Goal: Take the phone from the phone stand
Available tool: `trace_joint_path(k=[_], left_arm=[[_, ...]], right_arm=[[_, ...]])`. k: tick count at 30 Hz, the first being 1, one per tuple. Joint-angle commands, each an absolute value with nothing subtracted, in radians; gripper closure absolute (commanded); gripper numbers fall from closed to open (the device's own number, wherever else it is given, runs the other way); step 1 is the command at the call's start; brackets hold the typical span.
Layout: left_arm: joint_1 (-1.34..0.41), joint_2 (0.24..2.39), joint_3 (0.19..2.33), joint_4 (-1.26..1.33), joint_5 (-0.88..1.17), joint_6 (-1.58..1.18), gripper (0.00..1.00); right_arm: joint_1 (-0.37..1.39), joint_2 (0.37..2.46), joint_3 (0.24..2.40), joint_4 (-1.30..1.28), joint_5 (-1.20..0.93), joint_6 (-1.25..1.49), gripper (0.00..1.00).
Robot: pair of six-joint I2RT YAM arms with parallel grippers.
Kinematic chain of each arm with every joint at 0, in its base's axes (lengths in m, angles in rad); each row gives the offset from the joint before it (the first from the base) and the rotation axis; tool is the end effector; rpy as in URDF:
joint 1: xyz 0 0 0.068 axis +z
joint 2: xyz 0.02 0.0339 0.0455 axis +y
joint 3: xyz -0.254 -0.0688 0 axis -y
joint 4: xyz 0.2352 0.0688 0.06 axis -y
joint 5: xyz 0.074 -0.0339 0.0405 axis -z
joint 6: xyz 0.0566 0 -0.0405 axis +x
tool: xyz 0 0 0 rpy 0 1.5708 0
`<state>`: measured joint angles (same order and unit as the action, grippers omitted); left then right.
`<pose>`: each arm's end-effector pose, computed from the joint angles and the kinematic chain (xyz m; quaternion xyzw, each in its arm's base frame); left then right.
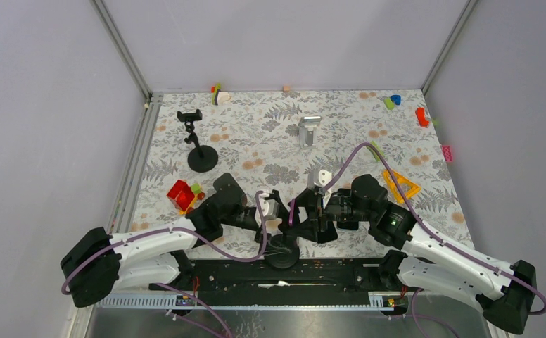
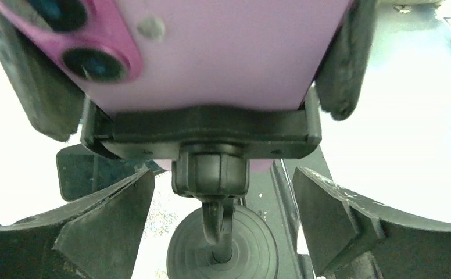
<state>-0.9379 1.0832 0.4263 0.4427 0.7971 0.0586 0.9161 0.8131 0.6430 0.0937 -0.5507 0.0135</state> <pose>0.1063 -0.2133 0.2176 0.5568 0.5140 -0.5196 0.3947 0.1039 0.1840 0.3080 -0.4742 0.5547 0.4714 0.4952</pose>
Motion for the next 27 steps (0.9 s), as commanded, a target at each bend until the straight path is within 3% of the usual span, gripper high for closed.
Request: trace_joint_path(k=[1, 12, 27], left_arm=[[-0.939, 1.028, 0.526, 0.369, 0.848, 0.117, 0.01], [-0.939, 1.047, 0.637, 0.178, 0.861, 0.186, 0.26], [-0.938, 1.051, 0.662, 0.172, 0.796, 0.142, 0.4]], right_arm=[[0.914, 0.8, 0.646, 0.125, -0.597, 0.005, 0.94], [0.914, 0.807, 0.645, 0.138, -0.591, 0.005, 0.93], [0.914, 0.822, 0.644, 0.147, -0.585, 0.005, 0.93]])
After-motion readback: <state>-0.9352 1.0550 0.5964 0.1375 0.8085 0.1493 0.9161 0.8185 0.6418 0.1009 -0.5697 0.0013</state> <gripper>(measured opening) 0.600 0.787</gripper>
